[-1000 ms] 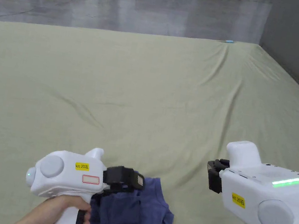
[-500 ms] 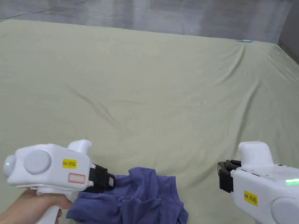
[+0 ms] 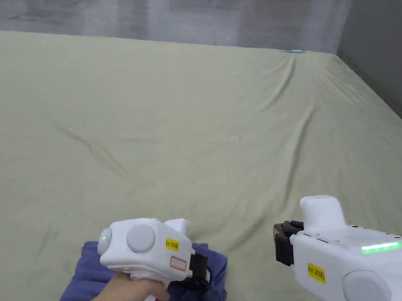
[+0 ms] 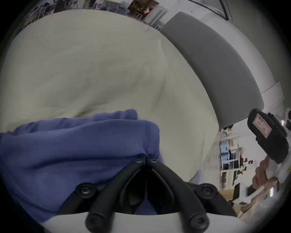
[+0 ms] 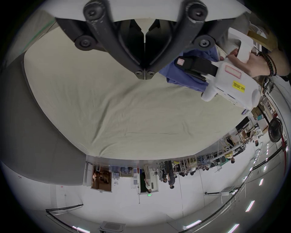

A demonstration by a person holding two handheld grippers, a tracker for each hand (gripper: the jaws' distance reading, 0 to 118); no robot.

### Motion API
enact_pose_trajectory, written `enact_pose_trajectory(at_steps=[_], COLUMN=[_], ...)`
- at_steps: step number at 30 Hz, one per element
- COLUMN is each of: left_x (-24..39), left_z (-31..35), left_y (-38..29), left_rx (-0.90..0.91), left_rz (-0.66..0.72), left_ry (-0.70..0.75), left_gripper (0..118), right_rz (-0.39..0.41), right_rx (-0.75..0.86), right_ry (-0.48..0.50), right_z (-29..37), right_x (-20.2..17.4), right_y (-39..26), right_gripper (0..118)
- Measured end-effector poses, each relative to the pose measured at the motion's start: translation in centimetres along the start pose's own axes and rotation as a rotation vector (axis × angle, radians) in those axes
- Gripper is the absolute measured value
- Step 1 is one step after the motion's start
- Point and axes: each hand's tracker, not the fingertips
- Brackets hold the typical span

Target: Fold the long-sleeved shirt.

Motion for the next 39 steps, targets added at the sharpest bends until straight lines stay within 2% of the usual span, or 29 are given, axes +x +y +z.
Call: enact_pose_trajectory(at_steps=[5, 10, 14, 16, 18, 20, 24, 28, 29, 30, 31, 32, 35, 39], left_x=[0.2, -1.5, -5.6, -7.6, -9.5, -10.8, -12.4, -14.0, -14.8, -15.1, -15.4, -15.7, -16.3, -17.2], left_z=[2.3, 9.4, 14.5, 16.3, 17.6, 18.6, 19.2, 18.8, 18.6, 18.4, 18.2, 17.9, 16.6, 13.6], left_y=[-0.1, -0.8, -2.5, -3.6, -4.8, -5.8, -7.1, -7.6, -7.3, -7.2, -7.1, -7.1, -7.0, -6.2], left_rx=[0.025, 0.155, 0.256, 0.293, 0.313, 0.318, 0.328, 0.350, 0.361, 0.367, 0.365, 0.361, 0.335, 0.278], left_rz=[0.025, -0.005, 0.050, 0.093, 0.165, 0.181, 0.211, 0.271, 0.274, 0.277, 0.279, 0.284, 0.327, 0.354], left_ry=[-0.047, -0.048, 0.026, 0.050, 0.034, 0.030, 0.043, -0.012, -0.003, 0.005, 0.005, 0.001, -0.062, -0.094], left_gripper=[0, 0, 0, 0, 0, 0, 0, 0, 18, 41, 57, 67, 87, 87], right_rz=[-0.015, 0.001, -0.062, -0.063, -0.060, -0.063, -0.125, -0.116, -0.115, -0.115, -0.118, -0.125, -0.127, -0.137], right_rx=[-0.013, -0.066, -0.133, -0.191, -0.212, -0.262, -0.386, -0.378, -0.379, -0.380, -0.380, -0.378, -0.372, -0.366], right_ry=[0.015, 0.177, 0.293, 0.327, 0.297, 0.302, 0.285, 0.272, 0.260, 0.254, 0.256, 0.261, 0.247, 0.253], right_z=[-0.2, -2.3, -6.2, -8.3, -10.1, -11.3, -12.9, -13.3, -13.3, -13.3, -13.3, -13.3, -13.5, -13.7], right_x=[-0.2, -4.3, -8.2, -9.6, -10.6, -10.6, -9.2, -7.2, -6.9, -6.6, -6.4, -6.2, -6.0, -6.1], right_y=[0.7, 3.0, 3.8, 3.2, 1.6, -0.2, -3.1, -4.6, -4.7, -4.7, -4.7, -4.7, -4.8, -5.0], right_gripper=[0, 0, 0, 0, 0, 0, 0, 0, 0, 0, 0, 0, 0, 0])
